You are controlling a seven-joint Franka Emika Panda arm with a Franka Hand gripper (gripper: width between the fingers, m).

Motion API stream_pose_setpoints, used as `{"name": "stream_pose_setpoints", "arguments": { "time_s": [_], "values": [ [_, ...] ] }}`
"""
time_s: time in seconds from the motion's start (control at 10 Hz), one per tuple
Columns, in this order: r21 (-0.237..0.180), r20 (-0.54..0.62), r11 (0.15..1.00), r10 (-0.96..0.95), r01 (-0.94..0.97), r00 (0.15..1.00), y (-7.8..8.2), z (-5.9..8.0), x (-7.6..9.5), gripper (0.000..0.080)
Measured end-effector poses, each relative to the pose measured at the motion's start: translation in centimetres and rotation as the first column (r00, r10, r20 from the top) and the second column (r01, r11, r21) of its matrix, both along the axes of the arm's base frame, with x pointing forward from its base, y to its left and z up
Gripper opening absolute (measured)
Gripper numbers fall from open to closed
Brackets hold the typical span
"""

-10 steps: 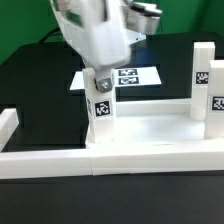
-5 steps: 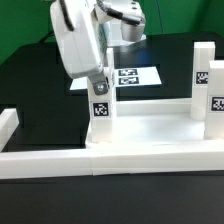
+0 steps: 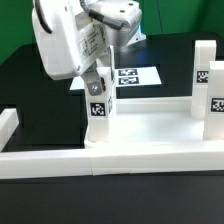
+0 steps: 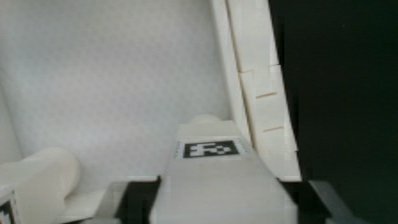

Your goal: Assemble desk

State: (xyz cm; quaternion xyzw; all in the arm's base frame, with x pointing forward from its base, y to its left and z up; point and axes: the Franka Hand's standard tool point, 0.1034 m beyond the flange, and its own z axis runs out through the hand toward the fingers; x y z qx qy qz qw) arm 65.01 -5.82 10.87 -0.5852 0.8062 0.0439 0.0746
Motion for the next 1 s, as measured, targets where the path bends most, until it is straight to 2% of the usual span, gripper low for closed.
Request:
{"name": "stream_pose_setpoints", "arguments": {
  "time_s": [0.4, 0.5, 0.6, 0.7, 0.8, 1.0],
  "values": [
    [-0.019, -0.014, 0.999, -0.047, 0.046, 0.999, 0.0, 0.1, 0.0, 0.03],
    [-0.012, -0.012, 0.998, -0.057, 0.057, 0.998, 0.1, 0.1, 0.0, 0.0333],
    [-0.012, -0.011, 0.999, -0.052, 0.052, 0.999, 0.1, 0.1, 0.0, 0.0469],
    [-0.012, -0.009, 0.999, -0.047, 0.047, 0.999, 0.3, 0.2, 0.1, 0.0469],
    [-0.009, 0.005, 1.0, -0.022, 0.022, 1.0, 0.8, 1.1, 0.3, 0.0614],
    [0.003, 0.048, 1.0, 0.009, -0.009, 0.999, 1.3, 4.3, 0.3, 0.0647]
  ]
}}
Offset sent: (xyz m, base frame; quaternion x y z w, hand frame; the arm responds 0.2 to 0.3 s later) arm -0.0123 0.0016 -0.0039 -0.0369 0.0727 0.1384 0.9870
